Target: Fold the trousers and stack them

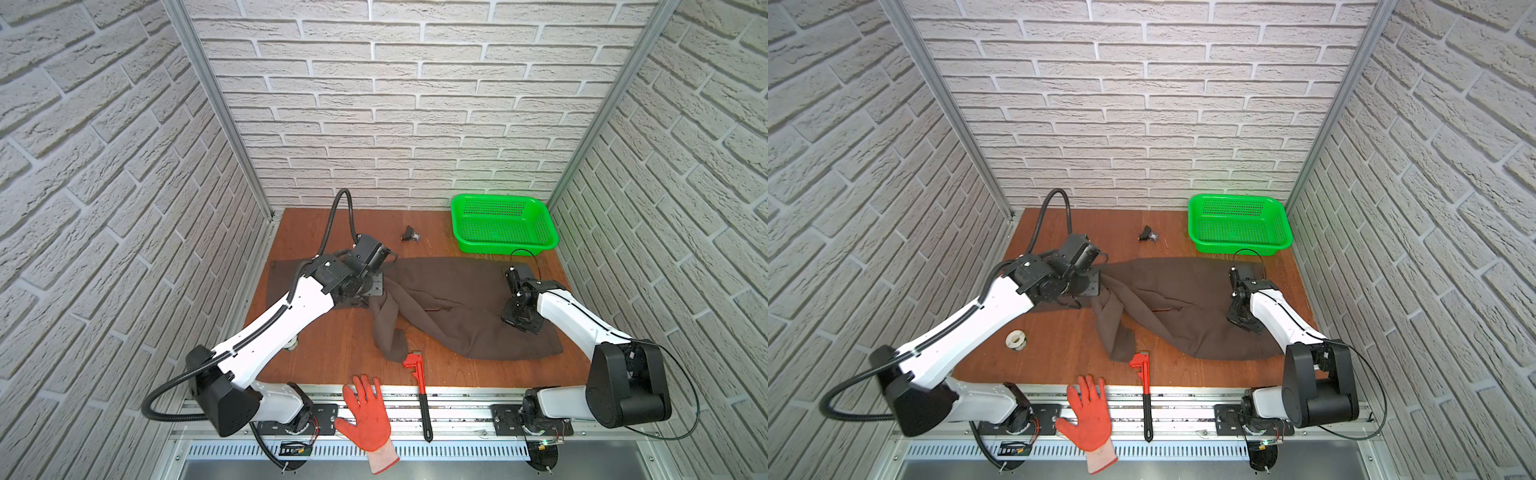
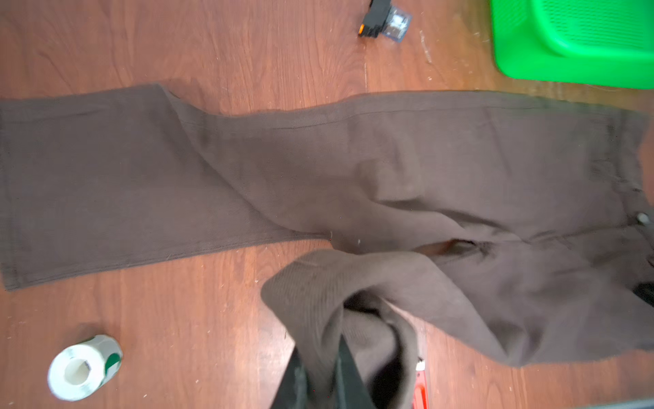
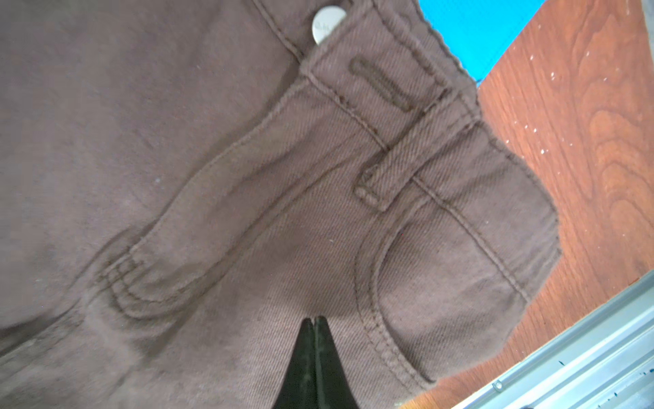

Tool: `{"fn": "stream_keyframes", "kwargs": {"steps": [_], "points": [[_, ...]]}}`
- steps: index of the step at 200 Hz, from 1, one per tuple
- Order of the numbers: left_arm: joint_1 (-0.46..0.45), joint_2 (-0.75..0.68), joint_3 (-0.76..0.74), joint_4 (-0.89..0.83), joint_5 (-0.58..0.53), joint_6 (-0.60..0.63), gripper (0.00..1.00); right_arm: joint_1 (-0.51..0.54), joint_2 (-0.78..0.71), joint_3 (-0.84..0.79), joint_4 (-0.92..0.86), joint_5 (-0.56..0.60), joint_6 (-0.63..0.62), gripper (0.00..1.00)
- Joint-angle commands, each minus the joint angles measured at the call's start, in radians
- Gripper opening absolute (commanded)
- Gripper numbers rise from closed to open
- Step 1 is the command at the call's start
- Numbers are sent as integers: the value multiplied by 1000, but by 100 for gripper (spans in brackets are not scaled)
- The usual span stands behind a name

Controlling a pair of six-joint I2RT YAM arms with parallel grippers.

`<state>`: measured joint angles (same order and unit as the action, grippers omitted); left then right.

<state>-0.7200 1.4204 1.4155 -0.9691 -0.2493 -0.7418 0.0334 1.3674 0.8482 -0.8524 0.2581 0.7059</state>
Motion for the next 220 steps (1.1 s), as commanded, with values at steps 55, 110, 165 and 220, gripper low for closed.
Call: {"fn": "stream_keyframes", "kwargs": {"steps": [55,110,165,220], "points": [[9,-93,-76,-51,-21,-24,75,-4,-93,25,-45,-1,-42,6],[-95,-264,-485,67,105,-251,85,-5,-121,22,-59,-25,-45,5],[-144,-160,-661,281,137,-337,86,-5,-139,16,-63,-35,-48,5],[-76,-165,-651,138,0,-298,2,-4,-124,-19,-39,-18,-57,5]]}}
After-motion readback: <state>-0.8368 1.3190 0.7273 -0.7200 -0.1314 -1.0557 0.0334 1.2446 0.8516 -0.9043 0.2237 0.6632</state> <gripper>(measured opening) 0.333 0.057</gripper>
